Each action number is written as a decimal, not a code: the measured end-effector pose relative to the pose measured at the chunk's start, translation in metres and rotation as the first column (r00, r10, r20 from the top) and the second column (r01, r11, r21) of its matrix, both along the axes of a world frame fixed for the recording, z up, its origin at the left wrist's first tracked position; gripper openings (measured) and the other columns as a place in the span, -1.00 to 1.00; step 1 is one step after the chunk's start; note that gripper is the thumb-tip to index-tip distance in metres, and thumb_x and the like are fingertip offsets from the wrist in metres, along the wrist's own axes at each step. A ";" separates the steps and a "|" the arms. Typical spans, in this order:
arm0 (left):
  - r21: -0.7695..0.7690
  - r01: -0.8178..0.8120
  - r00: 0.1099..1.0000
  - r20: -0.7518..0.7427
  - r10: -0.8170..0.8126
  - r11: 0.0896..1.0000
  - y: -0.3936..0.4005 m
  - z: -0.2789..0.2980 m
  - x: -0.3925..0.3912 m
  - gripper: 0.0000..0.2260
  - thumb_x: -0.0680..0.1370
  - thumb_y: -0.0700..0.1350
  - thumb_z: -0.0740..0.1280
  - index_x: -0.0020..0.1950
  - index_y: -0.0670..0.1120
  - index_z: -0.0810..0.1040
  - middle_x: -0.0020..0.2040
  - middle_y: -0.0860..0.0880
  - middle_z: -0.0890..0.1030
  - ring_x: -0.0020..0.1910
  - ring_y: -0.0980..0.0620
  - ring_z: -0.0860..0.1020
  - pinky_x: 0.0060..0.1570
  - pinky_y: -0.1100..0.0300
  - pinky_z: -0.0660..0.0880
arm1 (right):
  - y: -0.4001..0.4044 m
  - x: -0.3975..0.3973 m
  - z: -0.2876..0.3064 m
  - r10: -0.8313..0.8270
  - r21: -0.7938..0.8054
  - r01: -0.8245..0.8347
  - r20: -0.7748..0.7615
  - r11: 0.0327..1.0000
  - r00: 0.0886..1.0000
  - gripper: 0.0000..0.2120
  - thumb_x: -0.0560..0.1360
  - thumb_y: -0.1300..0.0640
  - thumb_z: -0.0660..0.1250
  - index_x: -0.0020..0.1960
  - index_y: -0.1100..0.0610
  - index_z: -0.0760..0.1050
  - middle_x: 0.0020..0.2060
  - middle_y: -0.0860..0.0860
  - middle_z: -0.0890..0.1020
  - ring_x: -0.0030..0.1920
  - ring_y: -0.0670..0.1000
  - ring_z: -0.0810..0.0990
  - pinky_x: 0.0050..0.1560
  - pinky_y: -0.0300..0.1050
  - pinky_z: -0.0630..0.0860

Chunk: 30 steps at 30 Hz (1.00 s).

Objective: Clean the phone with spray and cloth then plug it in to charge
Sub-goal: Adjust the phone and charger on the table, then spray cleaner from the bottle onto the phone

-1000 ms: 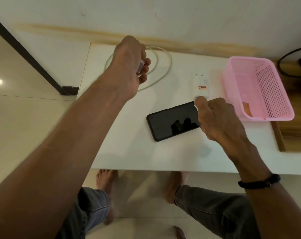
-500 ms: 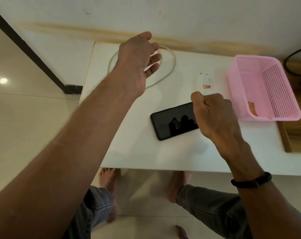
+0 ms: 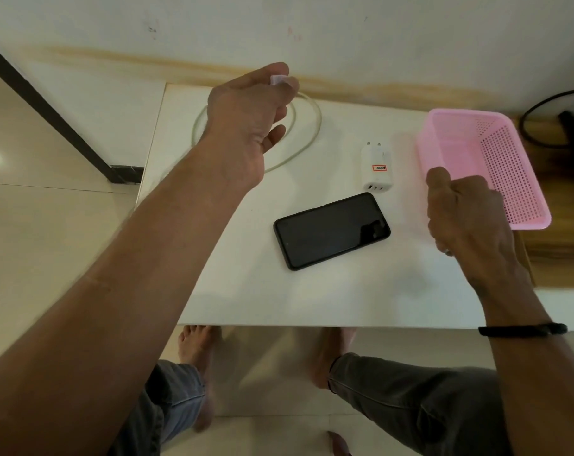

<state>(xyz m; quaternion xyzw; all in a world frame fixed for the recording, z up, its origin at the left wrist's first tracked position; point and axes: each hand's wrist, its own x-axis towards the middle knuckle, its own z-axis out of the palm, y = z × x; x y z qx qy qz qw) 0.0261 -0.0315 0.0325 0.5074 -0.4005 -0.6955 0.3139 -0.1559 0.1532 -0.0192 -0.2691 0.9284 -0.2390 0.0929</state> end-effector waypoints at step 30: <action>-0.038 0.272 0.962 0.007 -0.272 0.961 0.033 -0.009 -0.026 -0.72 0.48 -0.04 0.55 0.17 -0.02 0.70 0.01 0.04 0.78 0.02 0.05 0.66 0.19 0.06 0.59 | -0.053 0.045 0.011 0.383 -0.599 0.080 0.603 0.797 0.699 -0.76 0.55 -0.04 0.09 -0.17 -0.17 0.50 -0.41 0.04 0.63 -0.43 -0.02 0.59 -0.29 -0.11 0.61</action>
